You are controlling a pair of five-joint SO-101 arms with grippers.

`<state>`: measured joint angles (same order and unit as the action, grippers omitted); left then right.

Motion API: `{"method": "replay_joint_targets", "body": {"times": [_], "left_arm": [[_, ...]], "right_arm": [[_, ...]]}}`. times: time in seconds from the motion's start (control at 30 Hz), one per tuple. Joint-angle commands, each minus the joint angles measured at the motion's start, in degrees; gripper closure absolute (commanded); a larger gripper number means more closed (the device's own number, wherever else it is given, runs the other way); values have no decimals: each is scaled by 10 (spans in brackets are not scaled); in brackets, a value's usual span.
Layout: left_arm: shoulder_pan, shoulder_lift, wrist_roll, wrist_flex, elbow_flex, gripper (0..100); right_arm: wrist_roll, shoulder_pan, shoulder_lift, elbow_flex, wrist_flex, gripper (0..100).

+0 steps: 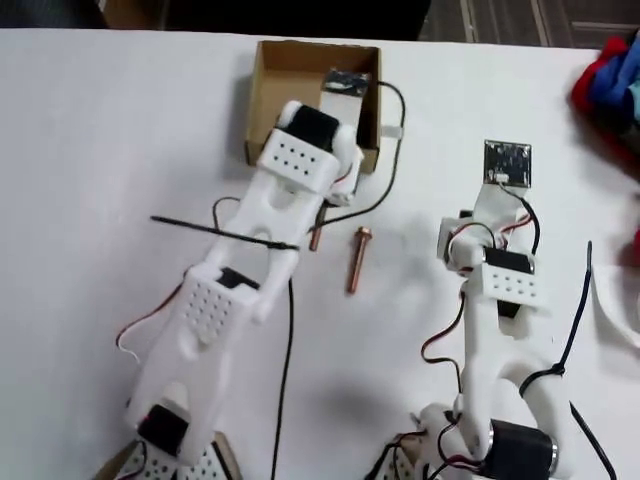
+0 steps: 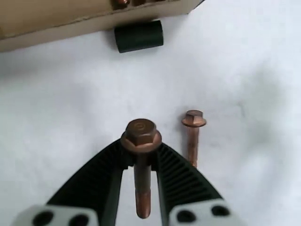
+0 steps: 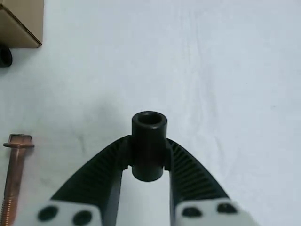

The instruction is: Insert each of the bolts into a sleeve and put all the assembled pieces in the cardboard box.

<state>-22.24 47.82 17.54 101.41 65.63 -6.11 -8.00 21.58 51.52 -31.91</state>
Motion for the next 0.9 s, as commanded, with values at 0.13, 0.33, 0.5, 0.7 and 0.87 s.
{"method": "replay_joint_targets", "body": {"times": [0.13,0.33,0.5,0.7,0.87], "left_arm": [[-32,-188,4,12,-44,976],[-30,-331,1,-4,-244,975],[-22,-433,2,-143,-382,975],[2,-509,3,-309,-599,976],[9,-583,3,-426,-741,976]], "right_arm": [[5,-1,27,-22,10,977],[5,7,27,-22,24,976],[5,78,22,-19,51,976],[5,131,25,33,138,976],[5,131,27,108,296,976]]}}
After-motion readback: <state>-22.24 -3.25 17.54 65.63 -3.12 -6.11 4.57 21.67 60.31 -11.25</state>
